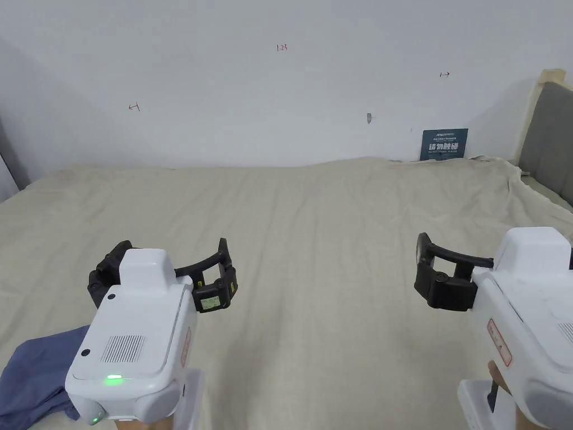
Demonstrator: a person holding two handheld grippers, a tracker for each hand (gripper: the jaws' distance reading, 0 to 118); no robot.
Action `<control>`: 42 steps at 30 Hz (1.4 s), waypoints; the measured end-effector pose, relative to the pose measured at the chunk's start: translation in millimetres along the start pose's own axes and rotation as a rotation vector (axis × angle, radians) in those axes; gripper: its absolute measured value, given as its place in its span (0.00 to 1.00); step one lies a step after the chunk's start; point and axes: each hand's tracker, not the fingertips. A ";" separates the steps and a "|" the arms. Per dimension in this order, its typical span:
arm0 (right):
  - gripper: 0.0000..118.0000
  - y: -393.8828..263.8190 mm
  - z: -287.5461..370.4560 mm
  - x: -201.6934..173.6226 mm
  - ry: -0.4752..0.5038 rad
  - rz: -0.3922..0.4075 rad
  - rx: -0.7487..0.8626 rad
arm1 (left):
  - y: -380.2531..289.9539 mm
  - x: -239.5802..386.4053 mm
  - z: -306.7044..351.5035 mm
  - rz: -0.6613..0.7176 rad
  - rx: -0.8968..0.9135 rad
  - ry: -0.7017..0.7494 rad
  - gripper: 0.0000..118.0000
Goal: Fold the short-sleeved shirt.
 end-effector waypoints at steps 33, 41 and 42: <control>1.00 2.5 0.5 -3.4 0.005 0.010 0.006 | -2.1 0.1 -1.1 -0.005 0.001 0.006 1.00; 1.00 2.2 -0.3 -4.1 -0.004 0.021 0.011 | -4.1 -0.2 -0.2 -0.009 0.001 0.007 1.00; 1.00 2.2 -0.3 -4.2 -0.004 0.023 0.012 | -4.5 -0.5 -0.3 -0.009 -0.001 0.008 1.00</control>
